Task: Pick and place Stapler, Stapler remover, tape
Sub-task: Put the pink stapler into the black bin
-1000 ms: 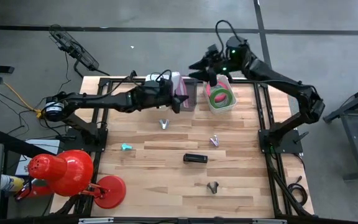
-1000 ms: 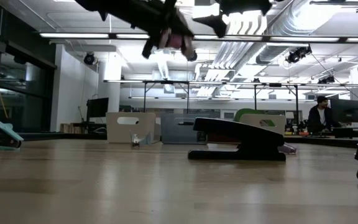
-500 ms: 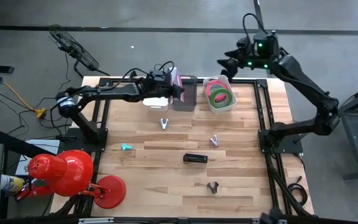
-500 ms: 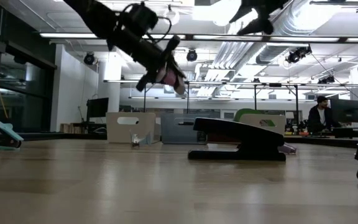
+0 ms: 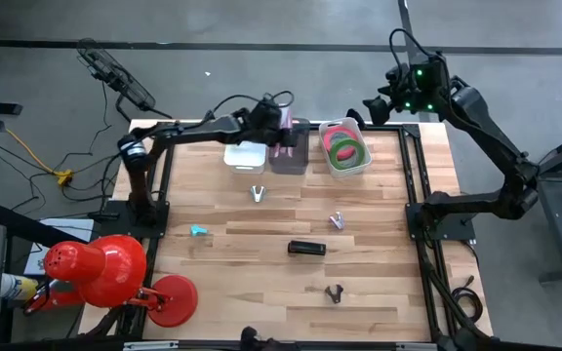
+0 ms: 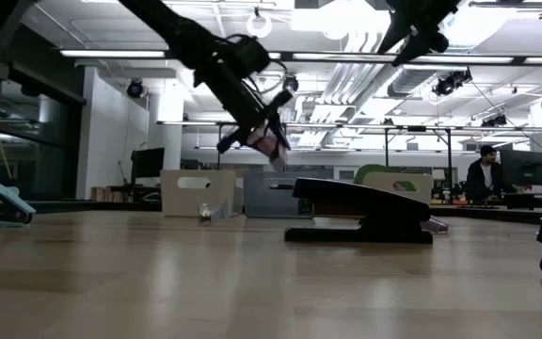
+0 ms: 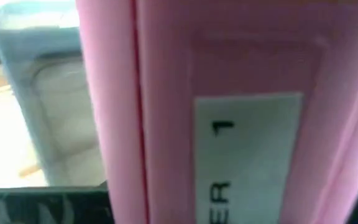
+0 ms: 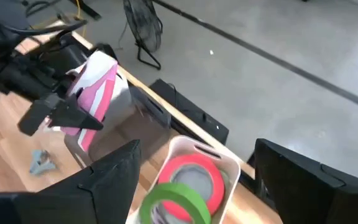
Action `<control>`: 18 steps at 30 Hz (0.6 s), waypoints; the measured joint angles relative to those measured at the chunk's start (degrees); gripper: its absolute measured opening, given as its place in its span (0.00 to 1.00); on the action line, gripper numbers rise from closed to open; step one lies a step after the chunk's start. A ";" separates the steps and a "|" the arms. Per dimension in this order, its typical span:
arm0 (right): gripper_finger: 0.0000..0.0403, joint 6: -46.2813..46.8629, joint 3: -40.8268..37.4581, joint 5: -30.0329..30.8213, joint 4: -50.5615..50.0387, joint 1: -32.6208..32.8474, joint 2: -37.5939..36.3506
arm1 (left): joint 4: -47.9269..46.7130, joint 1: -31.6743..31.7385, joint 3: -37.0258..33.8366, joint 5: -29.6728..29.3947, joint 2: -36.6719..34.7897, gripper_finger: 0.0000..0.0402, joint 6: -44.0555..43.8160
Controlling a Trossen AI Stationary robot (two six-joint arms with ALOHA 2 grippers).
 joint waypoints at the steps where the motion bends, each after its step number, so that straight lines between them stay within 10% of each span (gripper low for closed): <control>1: 0.76 -0.15 0.00 0.09 -0.56 0.00 0.00 | -3.32 0.15 2.50 -0.01 1.52 0.33 0.79; 18: 0.76 -3.32 -0.02 3.18 -3.27 0.02 -0.11 | -24.12 1.45 14.46 -5.84 7.83 0.33 -2.04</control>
